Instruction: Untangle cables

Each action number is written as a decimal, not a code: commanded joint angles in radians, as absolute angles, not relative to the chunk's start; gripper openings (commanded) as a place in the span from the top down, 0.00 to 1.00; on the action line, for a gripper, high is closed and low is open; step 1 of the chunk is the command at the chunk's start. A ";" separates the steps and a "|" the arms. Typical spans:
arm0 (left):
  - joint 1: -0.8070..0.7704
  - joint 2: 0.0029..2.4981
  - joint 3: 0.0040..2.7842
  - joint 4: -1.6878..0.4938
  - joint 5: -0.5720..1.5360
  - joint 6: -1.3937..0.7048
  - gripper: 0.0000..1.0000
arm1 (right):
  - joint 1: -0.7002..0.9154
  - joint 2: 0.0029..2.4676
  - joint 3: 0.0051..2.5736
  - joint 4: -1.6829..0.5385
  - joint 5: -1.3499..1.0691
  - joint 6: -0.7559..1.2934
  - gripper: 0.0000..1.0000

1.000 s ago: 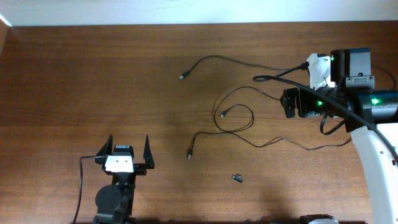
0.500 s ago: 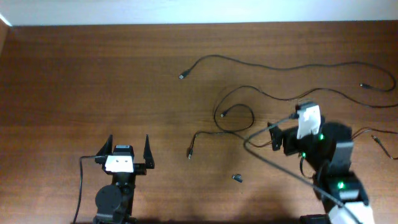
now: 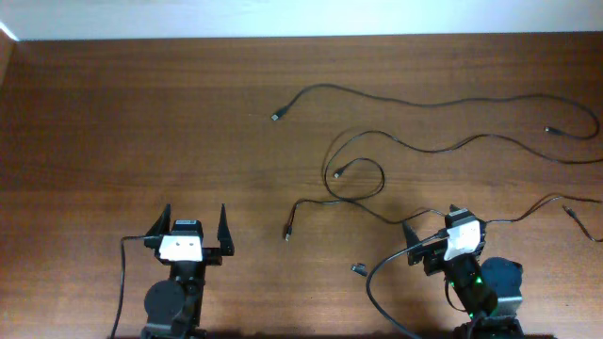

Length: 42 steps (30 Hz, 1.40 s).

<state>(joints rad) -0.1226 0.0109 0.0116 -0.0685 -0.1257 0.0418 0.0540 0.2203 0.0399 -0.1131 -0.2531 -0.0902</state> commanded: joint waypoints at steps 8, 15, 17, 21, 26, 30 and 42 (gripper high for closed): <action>-0.117 0.005 0.009 -0.073 -0.119 0.054 0.01 | 0.059 0.003 0.023 -0.086 -0.243 -0.097 0.01; -0.117 0.005 0.009 -0.073 -0.119 0.054 0.01 | 0.059 0.003 0.006 -0.048 -0.179 -0.097 0.01; -0.117 0.005 0.009 -0.073 -0.119 0.054 0.01 | 0.059 0.003 0.006 -0.064 -0.165 -0.097 0.01; -0.117 0.005 0.009 -0.073 -0.119 0.054 0.01 | 0.059 0.003 0.006 -0.065 -0.155 -0.089 0.01; -0.117 0.006 0.009 -0.073 -0.119 0.054 0.01 | 0.059 0.003 0.006 -0.071 -0.092 -0.043 0.01; -0.117 0.006 0.009 -0.073 -0.119 0.054 0.01 | 0.059 0.003 0.006 -0.077 -0.036 0.027 0.01; -0.117 0.006 0.009 -0.073 -0.119 0.054 0.01 | 0.059 0.003 0.006 -0.075 -0.044 0.027 0.01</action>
